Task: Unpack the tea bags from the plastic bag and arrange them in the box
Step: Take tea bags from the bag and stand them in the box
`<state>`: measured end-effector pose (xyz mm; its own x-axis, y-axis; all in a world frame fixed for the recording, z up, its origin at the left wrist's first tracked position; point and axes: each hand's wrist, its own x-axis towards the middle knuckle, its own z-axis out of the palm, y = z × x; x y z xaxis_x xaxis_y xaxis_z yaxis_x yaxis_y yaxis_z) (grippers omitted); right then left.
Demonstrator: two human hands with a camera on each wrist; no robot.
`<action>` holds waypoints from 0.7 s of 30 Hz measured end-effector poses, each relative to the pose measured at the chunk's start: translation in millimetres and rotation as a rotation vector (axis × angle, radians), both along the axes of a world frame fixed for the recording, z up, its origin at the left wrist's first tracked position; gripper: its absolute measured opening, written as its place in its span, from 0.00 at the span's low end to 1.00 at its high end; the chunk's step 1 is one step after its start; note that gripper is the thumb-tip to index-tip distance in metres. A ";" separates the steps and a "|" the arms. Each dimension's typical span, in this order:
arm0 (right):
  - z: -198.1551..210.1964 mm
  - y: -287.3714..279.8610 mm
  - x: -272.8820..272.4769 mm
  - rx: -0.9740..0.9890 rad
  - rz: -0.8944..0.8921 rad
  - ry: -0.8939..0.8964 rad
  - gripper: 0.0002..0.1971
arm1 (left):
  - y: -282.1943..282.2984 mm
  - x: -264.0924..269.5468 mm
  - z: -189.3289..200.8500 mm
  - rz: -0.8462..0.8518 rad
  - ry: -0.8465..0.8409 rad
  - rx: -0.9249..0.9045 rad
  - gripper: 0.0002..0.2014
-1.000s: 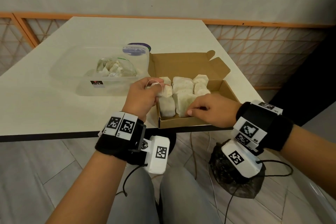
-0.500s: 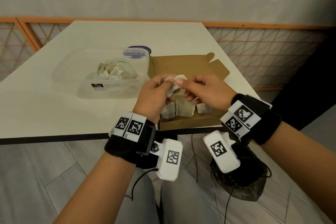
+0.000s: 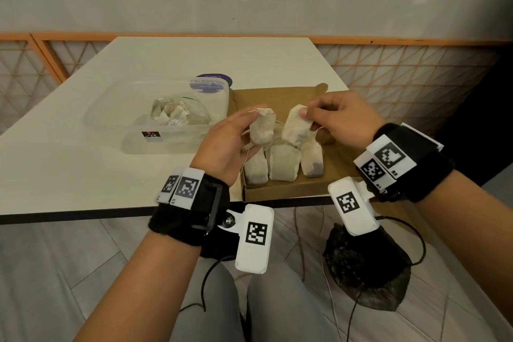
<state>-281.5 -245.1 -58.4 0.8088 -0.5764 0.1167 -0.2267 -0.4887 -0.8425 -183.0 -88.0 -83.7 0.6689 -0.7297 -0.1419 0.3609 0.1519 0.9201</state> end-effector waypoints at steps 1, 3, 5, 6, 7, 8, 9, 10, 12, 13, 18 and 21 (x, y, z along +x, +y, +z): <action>-0.8 -1.5 0.7 -0.035 -0.016 0.013 0.06 | -0.1 -0.6 0.9 -0.020 -0.013 0.009 0.11; 0.0 -1.8 1.5 -0.062 -0.024 0.022 0.08 | -0.1 -2.4 2.7 -0.061 -0.015 0.017 0.11; 1.9 0.5 2.9 -0.062 -0.002 0.035 0.09 | -0.9 -3.8 4.4 -0.093 0.012 0.010 0.11; 3.2 2.5 3.5 -0.053 0.014 0.037 0.09 | -1.7 -4.5 5.3 -0.097 0.023 0.005 0.10; 4.4 4.2 4.1 -0.037 0.028 0.036 0.09 | -2.7 -4.6 5.4 -0.094 0.025 0.006 0.10; 5.4 5.2 4.6 -0.011 0.044 0.029 0.09 | -3.8 -4.6 5.2 -0.084 0.020 0.013 0.09; 6.4 6.6 5.0 0.014 0.062 0.025 0.08 | -4.6 -4.1 4.8 -0.073 0.011 0.019 0.09; 8.0 8.1 4.9 0.031 0.080 0.025 0.08 | -5.1 -3.6 4.6 -0.064 0.005 0.023 0.09; 10.9 11.5 3.4 0.030 0.104 0.031 0.06 | -5.9 -2.6 3.6 -0.045 0.016 0.024 0.10; 12.9 13.0 2.0 0.026 0.114 0.026 0.06 | -6.3 -2.0 2.9 -0.030 0.031 0.023 0.10; 24.0 21.6 -5.8 0.049 0.239 0.012 0.04 | -8.9 1.5 -1.2 0.054 0.050 0.047 0.09; 21.3 25.2 -0.1 -0.053 0.246 0.038 0.06 | -9.8 -2.0 1.0 -0.025 0.031 0.068 0.09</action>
